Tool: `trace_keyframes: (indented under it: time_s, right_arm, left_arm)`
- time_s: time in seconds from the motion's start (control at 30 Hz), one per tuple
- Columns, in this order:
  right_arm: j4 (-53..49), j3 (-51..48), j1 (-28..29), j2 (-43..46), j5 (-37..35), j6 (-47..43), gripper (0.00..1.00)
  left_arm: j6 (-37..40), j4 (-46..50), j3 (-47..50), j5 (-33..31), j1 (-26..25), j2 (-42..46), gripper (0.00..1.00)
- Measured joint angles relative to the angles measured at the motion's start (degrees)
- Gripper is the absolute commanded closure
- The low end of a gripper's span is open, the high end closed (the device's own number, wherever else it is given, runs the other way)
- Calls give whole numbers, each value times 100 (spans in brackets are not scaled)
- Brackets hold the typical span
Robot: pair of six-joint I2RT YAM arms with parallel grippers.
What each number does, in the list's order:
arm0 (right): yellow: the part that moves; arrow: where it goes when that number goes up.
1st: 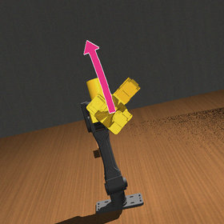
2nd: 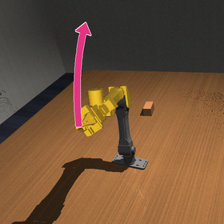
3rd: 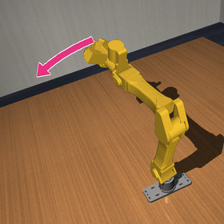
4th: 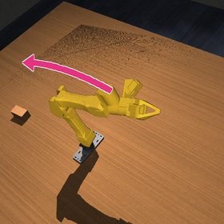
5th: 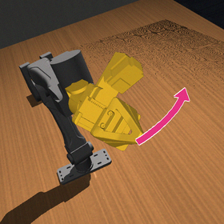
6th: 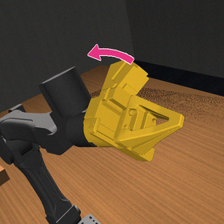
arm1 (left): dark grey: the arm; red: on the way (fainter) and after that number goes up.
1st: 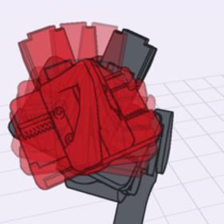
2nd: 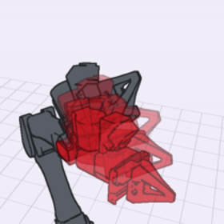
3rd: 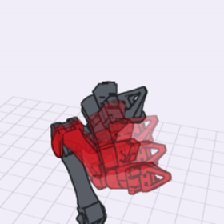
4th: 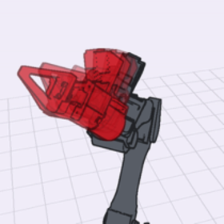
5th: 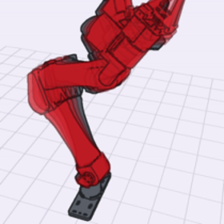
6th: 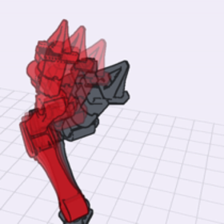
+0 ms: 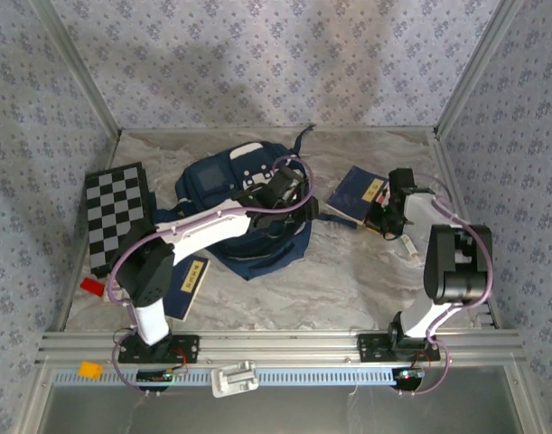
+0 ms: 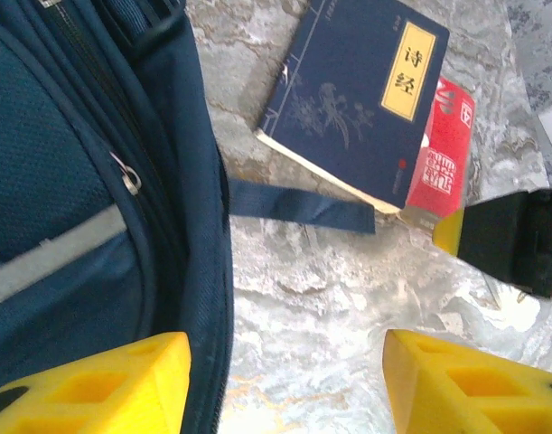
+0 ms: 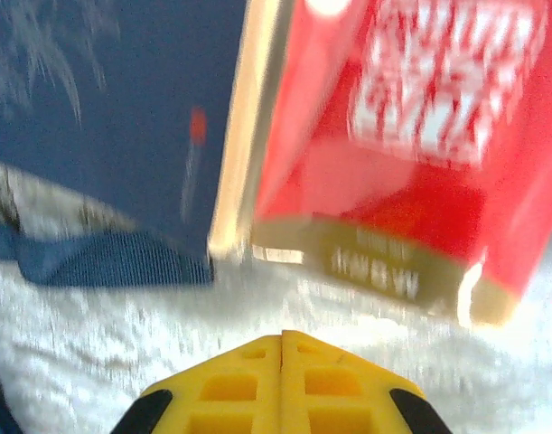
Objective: Pack the student bag
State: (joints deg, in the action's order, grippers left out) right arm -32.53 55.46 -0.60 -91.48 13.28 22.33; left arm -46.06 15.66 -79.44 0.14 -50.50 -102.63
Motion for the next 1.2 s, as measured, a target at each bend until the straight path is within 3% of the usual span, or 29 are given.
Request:
trace_keyframes:
  time_s: [0.2,0.5,0.8,1.2]
  right_arm:
    - [-319,-931,188,992,125,234,99]
    - [111,-367,170,389,463,728,57]
    - [748,166,173,-400,345,1394,56]
    - [905,396,76,-833,240,1561,59]
  left_arm:
    - [-341,55,48,70,-286,9,45]
    - [-94,125,-190,-42,-522,-205,44]
    - [634,90,-1180,-98,-385,-1040,43]
    - [699,111,-3073,74,46,-2922,42]
